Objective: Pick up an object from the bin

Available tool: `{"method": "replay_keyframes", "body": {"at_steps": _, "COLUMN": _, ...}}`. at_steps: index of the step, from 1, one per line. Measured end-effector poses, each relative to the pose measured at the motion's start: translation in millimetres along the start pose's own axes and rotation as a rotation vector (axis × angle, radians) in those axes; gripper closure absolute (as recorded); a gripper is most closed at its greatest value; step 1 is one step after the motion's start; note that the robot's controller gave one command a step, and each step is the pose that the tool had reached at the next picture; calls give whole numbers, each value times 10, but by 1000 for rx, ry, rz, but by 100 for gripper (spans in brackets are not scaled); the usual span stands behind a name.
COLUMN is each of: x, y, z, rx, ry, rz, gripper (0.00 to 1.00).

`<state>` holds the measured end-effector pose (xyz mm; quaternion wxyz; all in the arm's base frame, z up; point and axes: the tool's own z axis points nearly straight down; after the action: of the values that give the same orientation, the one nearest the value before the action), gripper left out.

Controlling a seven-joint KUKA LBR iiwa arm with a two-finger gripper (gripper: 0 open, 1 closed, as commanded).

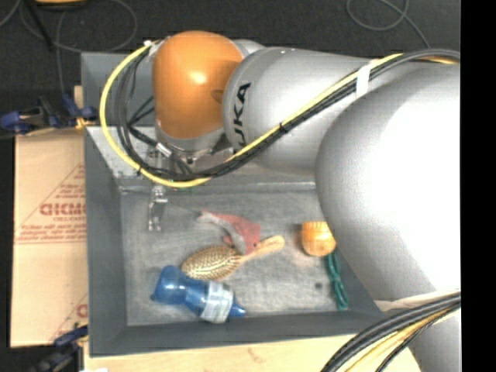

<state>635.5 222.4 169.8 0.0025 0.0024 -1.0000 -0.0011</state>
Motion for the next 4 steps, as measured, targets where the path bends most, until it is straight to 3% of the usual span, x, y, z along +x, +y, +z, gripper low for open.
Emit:
{"method": "replay_keyframes", "body": {"at_steps": 1, "x": -18, "y": -6, "z": -55, "rx": -2, "ry": -8, "rz": 3, "gripper": 0}}
{"method": "replay_keyframes", "body": {"at_steps": 2, "x": 41, "y": -187, "z": -165, "rx": -1, "ry": -1, "rz": 57, "gripper": 0}}
{"method": "replay_keyframes", "body": {"at_steps": 3, "x": 226, "y": -440, "z": 17, "rx": 2, "ry": -15, "rz": 104, "gripper": 0}}
{"method": "replay_keyframes", "body": {"at_steps": 4, "x": 529, "y": -886, "z": -148, "rx": 3, "ry": 6, "rz": -155, "gripper": 0}}
